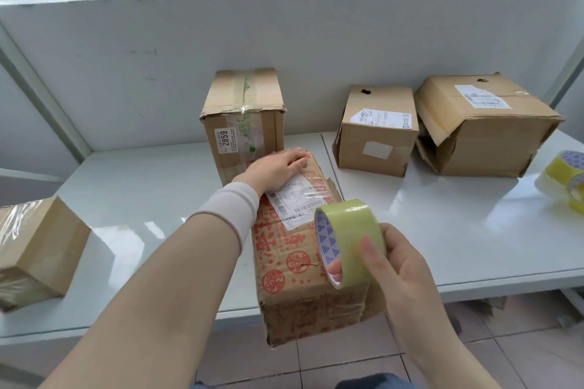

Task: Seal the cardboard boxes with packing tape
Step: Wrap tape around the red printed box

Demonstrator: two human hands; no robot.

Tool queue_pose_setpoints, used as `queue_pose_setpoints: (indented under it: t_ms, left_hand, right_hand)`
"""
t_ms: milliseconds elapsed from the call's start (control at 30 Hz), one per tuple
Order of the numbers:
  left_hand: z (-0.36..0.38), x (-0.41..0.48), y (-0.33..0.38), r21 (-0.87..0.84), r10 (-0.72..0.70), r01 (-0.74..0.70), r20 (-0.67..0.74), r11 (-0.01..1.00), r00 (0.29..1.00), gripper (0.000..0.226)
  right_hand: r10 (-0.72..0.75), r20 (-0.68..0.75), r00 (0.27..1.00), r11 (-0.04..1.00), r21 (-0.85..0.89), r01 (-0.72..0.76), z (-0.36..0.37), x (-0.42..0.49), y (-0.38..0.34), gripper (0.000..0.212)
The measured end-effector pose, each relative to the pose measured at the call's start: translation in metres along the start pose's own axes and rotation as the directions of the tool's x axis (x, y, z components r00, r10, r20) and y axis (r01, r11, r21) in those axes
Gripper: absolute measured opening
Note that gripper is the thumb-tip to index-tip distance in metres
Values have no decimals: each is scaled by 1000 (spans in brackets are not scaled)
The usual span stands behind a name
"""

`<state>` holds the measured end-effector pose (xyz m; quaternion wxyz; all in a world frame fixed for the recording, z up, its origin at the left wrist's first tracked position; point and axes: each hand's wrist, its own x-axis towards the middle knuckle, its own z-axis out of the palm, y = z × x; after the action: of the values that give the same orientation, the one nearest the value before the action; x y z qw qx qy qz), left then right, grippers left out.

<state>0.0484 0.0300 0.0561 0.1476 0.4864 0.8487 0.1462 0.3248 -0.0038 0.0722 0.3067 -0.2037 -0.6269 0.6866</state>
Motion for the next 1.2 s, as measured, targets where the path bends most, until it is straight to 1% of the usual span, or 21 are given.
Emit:
queue_pose_setpoints:
  t_ms: [33, 100, 133, 200, 267, 367, 400, 533, 667, 800, 900, 967, 1033, 1067, 1100, 1200]
  left_hand:
    - [-1, -2, 1, -11, 10, -10, -15, 1000, 1000, 47]
    - [-3, -11, 4, -82, 29, -34, -57, 996, 998, 45]
    - [-5, -17, 7, -115, 65, -71, -60, 991, 996, 44]
    - [-5, -32, 14, -146, 146, -145, -6, 979, 989, 46]
    - [-3, -47, 19, -168, 189, -182, 31, 969, 981, 49]
    - [4, -65, 19, -259, 276, -269, -12, 927, 961, 46]
    - [7, -67, 18, -261, 280, -273, -11, 926, 960, 45]
    - [17, -58, 9, -253, 240, -238, -23, 938, 970, 50]
    - [19, -53, 9, -180, 193, -191, -11, 965, 981, 50]
    - [17, -54, 12, -182, 164, -163, -10, 970, 986, 49]
    - [18, -55, 12, -161, 174, -173, -7, 972, 985, 49]
    - [17, -56, 15, -125, 178, -177, -3, 976, 984, 49]
    - [13, -60, 20, -98, 188, -187, 1, 977, 982, 49]
    - [13, -63, 23, -99, 206, -205, -1, 974, 978, 49]
    - [14, -69, 27, -112, 243, -242, -5, 964, 970, 50]
    - [23, -86, 32, -195, 366, -358, 3, 913, 931, 49]
  right_hand:
    - [-20, 22, 1000, 1000, 1, 20, 0, -3, 6, 54]
    - [-74, 58, 996, 994, -71, 78, 5, -9, 14, 75]
    - [-96, 56, 994, 991, -92, 101, 8, -12, 17, 83]
    - [-118, 42, 992, 988, -98, 122, 10, -12, 22, 88]
    - [-122, 41, 992, 984, -129, 127, 8, -11, 29, 78]
    - [-98, 85, 992, 977, -183, 112, 4, -11, 32, 47]
    - [-91, 100, 991, 975, -195, 109, 3, -11, 32, 42]
    - [-72, 96, 993, 973, -213, 92, 6, -7, 22, 37]
    - [-73, -26, 997, 985, -161, 68, 7, -9, 5, 28]
    - [-5, -60, 998, 993, -120, -2, 1, -31, -9, 26]
    - [50, -86, 995, 994, -91, -57, -4, -50, -4, 27]
    - [14, -82, 997, 998, -52, -18, -4, -58, 6, 29]
    - [-44, -71, 996, 998, -52, 41, -4, -64, 19, 43]
    - [-66, -65, 996, 996, -66, 62, -4, -65, 24, 51]
    - [-78, -59, 995, 994, -82, 73, -5, -66, 28, 54]
    - [-67, -25, 997, 992, -111, 64, -6, -63, 29, 52]
